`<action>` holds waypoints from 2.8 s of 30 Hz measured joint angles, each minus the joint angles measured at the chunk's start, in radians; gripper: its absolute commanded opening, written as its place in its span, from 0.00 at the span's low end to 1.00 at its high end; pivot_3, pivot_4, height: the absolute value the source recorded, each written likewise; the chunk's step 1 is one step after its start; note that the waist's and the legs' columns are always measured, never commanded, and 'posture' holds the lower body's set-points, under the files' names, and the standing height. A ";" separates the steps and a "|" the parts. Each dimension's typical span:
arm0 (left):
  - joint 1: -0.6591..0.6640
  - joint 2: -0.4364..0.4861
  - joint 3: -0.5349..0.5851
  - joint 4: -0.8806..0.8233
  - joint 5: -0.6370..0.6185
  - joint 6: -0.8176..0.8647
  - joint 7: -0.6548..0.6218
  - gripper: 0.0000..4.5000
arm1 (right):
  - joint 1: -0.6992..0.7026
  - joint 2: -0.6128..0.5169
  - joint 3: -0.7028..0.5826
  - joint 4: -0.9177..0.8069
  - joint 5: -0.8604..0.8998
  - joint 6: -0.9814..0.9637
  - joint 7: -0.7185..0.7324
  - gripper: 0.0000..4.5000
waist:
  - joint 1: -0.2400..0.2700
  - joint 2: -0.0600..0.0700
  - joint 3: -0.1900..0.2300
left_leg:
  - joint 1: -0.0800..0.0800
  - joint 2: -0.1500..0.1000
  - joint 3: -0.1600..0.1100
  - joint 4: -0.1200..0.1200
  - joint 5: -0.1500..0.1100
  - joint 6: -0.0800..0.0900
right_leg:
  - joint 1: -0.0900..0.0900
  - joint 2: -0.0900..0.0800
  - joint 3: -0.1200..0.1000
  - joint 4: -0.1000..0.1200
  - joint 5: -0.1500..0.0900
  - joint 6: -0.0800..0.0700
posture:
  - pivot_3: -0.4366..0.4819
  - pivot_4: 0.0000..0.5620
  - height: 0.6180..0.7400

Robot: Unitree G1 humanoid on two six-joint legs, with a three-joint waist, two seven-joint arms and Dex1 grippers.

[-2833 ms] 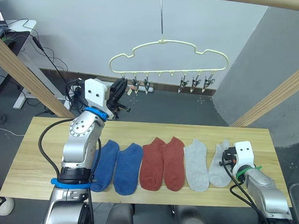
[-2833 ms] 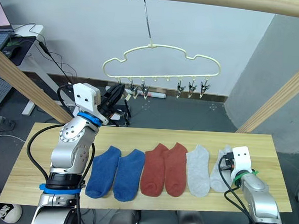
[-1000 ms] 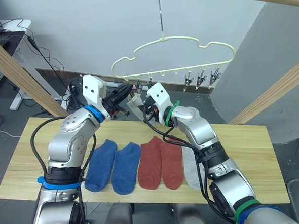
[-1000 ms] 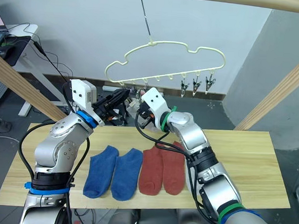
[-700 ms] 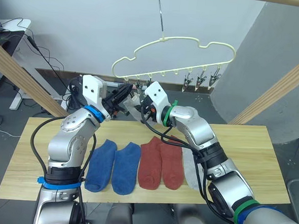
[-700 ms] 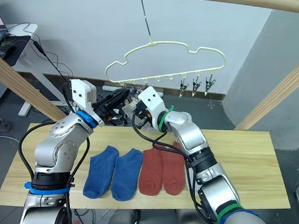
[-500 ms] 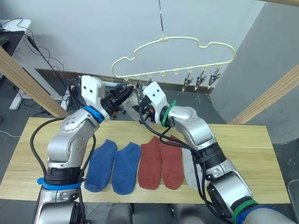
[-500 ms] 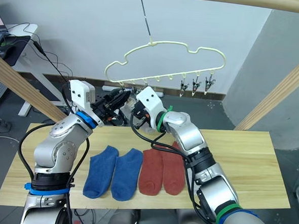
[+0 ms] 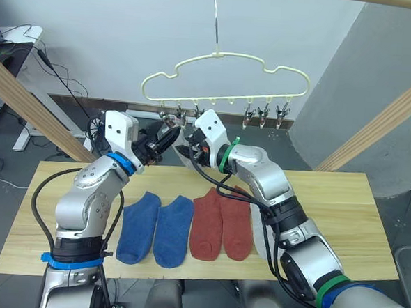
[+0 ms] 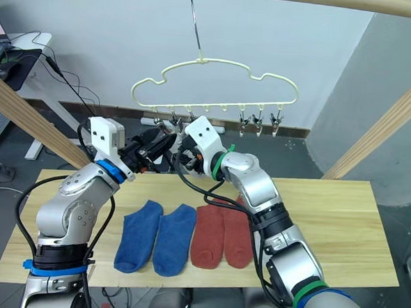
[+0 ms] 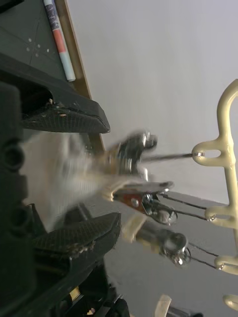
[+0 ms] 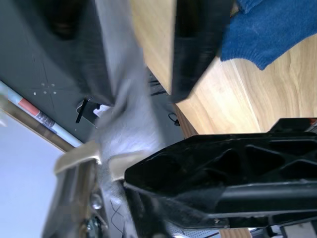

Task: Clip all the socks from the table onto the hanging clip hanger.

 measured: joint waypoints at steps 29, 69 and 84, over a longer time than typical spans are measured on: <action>0.079 -0.168 -0.121 -0.021 0.284 -0.362 0.152 0.44 | 0.344 -0.486 -0.222 -0.930 0.385 0.360 0.107 0.63 | -0.006 0.000 0.000 | 0.000 -0.001 0.003 0.001 0.000 0.000 | 0.001 0.001 0.003 -0.001 0.000 0.000 | 0.17 0.58 1.00; -0.051 -0.211 -0.105 0.170 0.335 -0.469 0.256 0.44 | 0.353 -0.538 -0.249 -0.930 0.476 0.357 -0.001 0.63 | -0.026 -0.001 0.001 | 0.000 -0.001 0.002 0.000 0.000 0.001 | 0.001 0.001 0.003 -0.002 -0.001 0.001 | 0.15 0.57 1.00; -0.072 -0.213 -0.099 0.173 0.330 -0.470 0.275 0.44 | 0.356 -0.539 -0.249 -0.930 0.484 0.355 -0.001 0.63 | -0.026 -0.001 0.001 | 0.000 -0.001 0.003 0.000 0.000 0.000 | 0.001 0.001 0.003 -0.003 -0.001 0.001 | 0.15 0.58 1.00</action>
